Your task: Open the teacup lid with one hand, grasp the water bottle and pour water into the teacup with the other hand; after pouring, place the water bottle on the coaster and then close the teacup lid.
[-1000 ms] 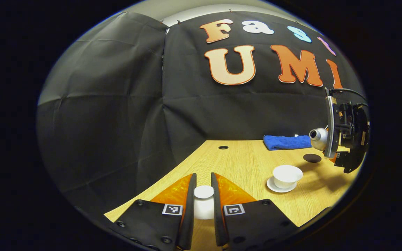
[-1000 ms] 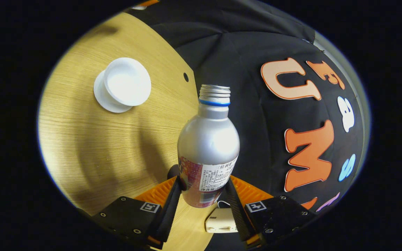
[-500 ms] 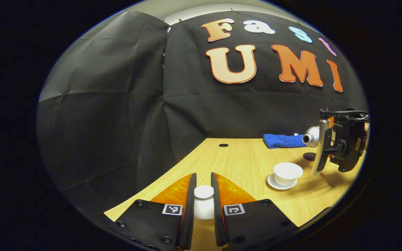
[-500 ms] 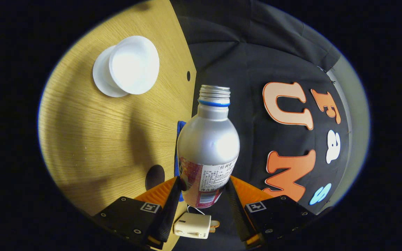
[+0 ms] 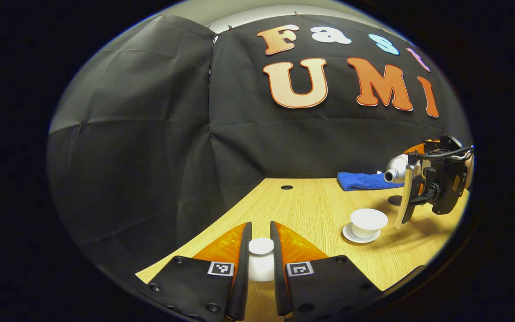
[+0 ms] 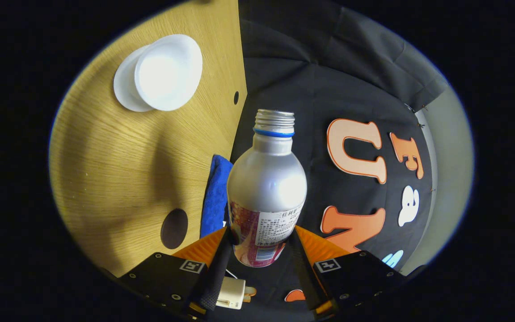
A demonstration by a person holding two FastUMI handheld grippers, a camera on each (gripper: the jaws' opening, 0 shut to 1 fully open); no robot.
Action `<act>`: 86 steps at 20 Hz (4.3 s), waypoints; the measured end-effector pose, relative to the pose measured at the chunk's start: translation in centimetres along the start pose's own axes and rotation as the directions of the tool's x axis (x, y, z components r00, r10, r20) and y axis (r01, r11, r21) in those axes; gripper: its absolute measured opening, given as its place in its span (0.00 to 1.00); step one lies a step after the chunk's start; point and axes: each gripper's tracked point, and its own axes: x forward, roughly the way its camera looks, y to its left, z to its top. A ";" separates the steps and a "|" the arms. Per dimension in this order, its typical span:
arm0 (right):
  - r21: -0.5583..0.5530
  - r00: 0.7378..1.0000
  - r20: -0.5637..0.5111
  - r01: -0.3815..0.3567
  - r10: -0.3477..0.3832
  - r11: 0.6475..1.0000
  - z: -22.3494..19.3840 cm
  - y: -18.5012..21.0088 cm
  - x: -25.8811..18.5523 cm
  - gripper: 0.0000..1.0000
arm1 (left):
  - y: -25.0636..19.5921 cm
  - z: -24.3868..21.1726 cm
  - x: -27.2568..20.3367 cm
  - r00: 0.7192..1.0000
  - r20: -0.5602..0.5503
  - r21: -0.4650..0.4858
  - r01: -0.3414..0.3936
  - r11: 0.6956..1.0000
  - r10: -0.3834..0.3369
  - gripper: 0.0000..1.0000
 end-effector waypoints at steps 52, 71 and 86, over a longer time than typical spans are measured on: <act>-0.435 0.951 0.254 0.275 -0.176 0.858 4.9 -5.6 0.9 0.74 | -0.9 0.2 -0.7 0.999 0.007 0.004 0.040 0.999 -0.040 0.29; -0.365 0.943 0.297 0.255 -0.147 0.895 5.8 -4.7 1.3 0.74 | -1.7 0.0 -0.8 1.000 -0.008 0.008 0.026 1.000 -0.026 0.29; 0.493 0.992 0.109 -0.112 0.067 0.863 2.4 2.5 3.5 0.75 | -5.9 1.3 0.3 0.998 -0.008 -0.009 0.062 0.998 -0.062 0.29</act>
